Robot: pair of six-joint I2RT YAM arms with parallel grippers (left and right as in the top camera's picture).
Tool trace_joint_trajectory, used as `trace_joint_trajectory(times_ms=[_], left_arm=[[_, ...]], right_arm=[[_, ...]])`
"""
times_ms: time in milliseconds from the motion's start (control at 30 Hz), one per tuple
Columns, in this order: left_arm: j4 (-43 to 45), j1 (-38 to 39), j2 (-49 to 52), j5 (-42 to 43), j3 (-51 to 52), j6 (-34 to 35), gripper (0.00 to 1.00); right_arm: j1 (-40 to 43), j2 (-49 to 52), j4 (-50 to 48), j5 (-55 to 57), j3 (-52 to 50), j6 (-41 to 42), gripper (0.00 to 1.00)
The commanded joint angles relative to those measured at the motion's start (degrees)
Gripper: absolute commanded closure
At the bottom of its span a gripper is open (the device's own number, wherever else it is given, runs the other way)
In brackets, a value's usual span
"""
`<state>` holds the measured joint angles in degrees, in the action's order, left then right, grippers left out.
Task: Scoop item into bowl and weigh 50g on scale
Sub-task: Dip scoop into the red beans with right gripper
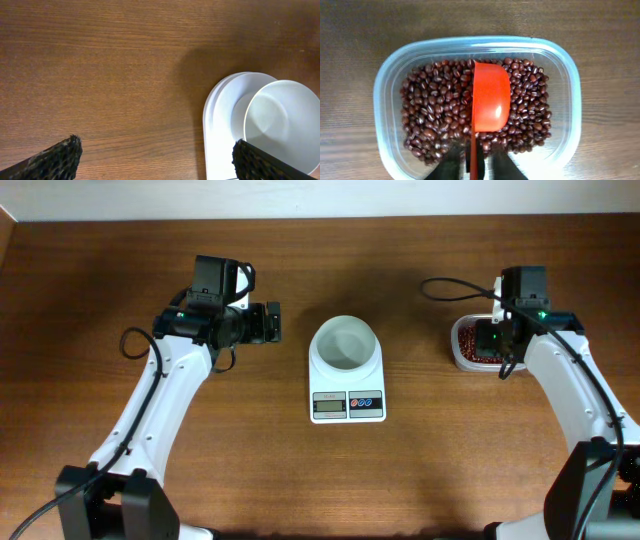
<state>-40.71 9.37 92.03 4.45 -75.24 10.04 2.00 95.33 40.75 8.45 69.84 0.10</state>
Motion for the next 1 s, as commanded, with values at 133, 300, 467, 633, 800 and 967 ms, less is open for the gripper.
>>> trace_joint_trajectory(times_ms=[133, 300, 467, 633, 800, 967], left_arm=[[0.09, 0.02, -0.98, 0.22, -0.55, -0.72, 0.01], [0.09, 0.02, -0.98, 0.24, -0.55, -0.7, 0.01], [0.11, 0.02, -0.98, 0.22, -0.55, -0.72, 0.01], [0.13, 0.02, -0.98, 0.24, -0.55, -0.7, 0.01], [0.13, 0.02, -0.98, 0.24, -0.55, -0.7, 0.01], [0.13, 0.02, -0.98, 0.22, -0.55, -0.72, 0.01]], right_arm=[[-0.04, 0.5, 1.05, -0.31, 2.49, 0.81, 0.87], [-0.04, 0.55, 0.72, -0.28, 2.49, 0.81, 0.63], [0.02, 0.57, 0.72, -0.09, 2.49, 7.1, 0.63], [0.02, 0.57, 0.42, 7.69, 2.49, 7.58, 0.62], [0.02, 0.57, 0.42, 2.47, 2.49, 7.91, 0.62], [0.02, 0.63, 0.33, 0.96, 2.47, 7.85, 0.67]])
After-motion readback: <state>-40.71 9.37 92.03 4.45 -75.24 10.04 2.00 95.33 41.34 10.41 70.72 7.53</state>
